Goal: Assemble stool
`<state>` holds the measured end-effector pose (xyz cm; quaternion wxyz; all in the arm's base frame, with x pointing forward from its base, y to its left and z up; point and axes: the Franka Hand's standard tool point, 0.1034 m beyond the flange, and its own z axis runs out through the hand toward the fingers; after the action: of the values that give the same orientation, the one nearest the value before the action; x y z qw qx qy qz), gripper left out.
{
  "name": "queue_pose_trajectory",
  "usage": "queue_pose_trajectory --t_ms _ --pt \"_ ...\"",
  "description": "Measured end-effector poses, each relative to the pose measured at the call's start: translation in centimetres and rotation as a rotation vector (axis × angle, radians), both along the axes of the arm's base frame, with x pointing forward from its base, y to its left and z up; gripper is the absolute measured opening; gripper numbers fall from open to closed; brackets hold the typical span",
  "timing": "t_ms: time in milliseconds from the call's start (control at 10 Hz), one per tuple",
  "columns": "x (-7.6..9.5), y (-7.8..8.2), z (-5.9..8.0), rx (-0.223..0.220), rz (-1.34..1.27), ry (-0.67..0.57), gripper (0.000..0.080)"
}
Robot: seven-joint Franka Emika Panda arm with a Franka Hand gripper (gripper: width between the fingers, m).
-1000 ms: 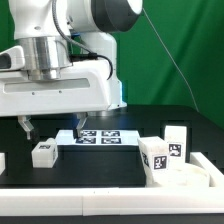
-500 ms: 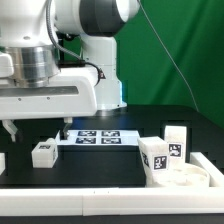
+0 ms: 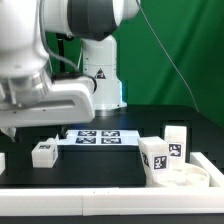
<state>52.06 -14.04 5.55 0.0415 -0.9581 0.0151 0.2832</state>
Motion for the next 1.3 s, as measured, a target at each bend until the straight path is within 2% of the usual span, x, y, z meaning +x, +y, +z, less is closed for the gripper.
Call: queue_pose_trajectory --t_ms 300,600,800,1000,1300 --pt "-0.9 0.0 -0.4 0.005 0.012 0.232 0.0649" --pt "-0.7 -0.2 -0.6 0.001 0.012 0.235 0.0649" --pt "-2.2 -0.5 -0.3 0.001 -0.055 0.355 0.0649" --pt "-2.8 -1.1 -0.2 0.016 -0.075 0.403 0.0649" --pt "-2.6 -1.4 -0.3 0.010 -0.076 0.390 0.0649"
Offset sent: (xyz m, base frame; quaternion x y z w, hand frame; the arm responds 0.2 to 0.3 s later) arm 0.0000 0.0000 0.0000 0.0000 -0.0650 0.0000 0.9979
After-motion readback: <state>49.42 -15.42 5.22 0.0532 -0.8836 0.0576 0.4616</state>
